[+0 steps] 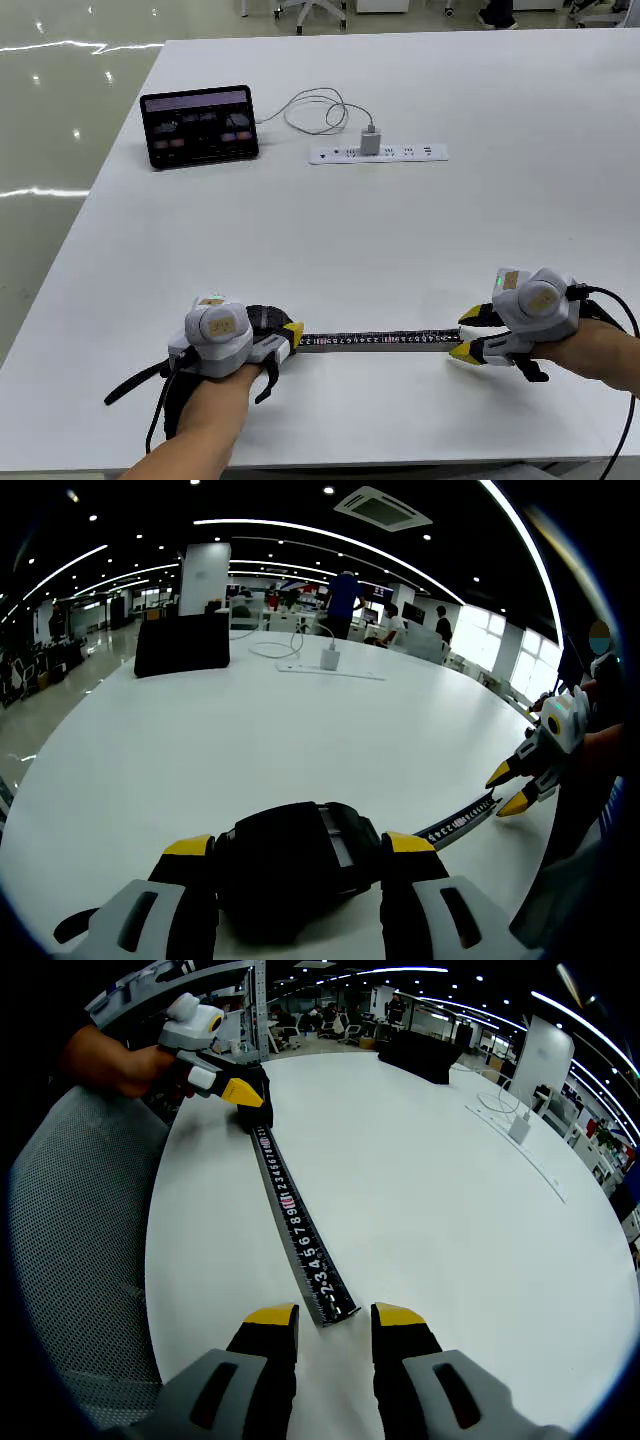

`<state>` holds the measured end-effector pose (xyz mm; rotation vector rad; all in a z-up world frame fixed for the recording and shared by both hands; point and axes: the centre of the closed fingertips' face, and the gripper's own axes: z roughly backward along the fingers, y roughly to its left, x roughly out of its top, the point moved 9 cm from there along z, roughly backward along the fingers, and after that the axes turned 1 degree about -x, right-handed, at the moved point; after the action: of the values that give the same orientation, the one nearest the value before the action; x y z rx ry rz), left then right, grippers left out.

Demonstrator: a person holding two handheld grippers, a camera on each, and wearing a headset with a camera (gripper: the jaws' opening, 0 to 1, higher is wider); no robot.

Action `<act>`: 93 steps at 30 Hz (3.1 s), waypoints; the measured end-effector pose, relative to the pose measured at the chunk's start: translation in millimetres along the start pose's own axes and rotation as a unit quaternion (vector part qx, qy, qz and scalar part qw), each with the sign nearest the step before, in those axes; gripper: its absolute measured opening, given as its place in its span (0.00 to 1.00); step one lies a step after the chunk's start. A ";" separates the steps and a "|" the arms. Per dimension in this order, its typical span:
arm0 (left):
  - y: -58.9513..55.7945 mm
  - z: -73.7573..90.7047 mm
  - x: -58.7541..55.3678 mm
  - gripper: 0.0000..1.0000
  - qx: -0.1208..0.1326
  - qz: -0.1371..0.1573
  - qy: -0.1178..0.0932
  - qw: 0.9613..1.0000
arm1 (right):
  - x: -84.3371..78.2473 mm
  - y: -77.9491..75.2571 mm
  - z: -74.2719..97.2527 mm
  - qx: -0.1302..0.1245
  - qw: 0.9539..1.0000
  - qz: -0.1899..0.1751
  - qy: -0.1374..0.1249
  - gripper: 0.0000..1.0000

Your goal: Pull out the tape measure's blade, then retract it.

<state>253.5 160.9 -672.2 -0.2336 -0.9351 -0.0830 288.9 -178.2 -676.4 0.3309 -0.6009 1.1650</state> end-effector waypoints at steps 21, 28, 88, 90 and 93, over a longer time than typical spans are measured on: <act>-0.1 -0.7 0.0 0.61 -0.001 -0.002 0.004 1.000 | 4.8 -8.5 -8.5 0.041 0.992 0.101 0.061 0.11; 0.0 -1.1 0.2 0.61 -0.002 -0.002 0.006 1.000 | 10.3 -12.5 -10.8 0.069 0.984 0.136 0.091 0.12; 0.5 -1.7 1.7 0.60 -0.003 -0.004 0.017 1.000 | 32.3 -3.9 -24.1 0.105 0.970 0.187 0.114 0.11; 0.5 -1.7 1.6 0.60 -0.003 -0.005 0.017 1.000 | 33.0 -3.5 -24.8 0.106 0.970 0.188 0.114 0.11; 0.6 -1.7 1.6 0.60 -0.003 -0.004 0.017 1.000 | 33.8 -2.3 -25.7 0.107 0.970 0.186 0.115 0.11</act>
<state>255.8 161.1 -672.0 -0.2333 -0.9022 -0.0973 306.9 -139.6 -676.6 0.2657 -0.3401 1.6109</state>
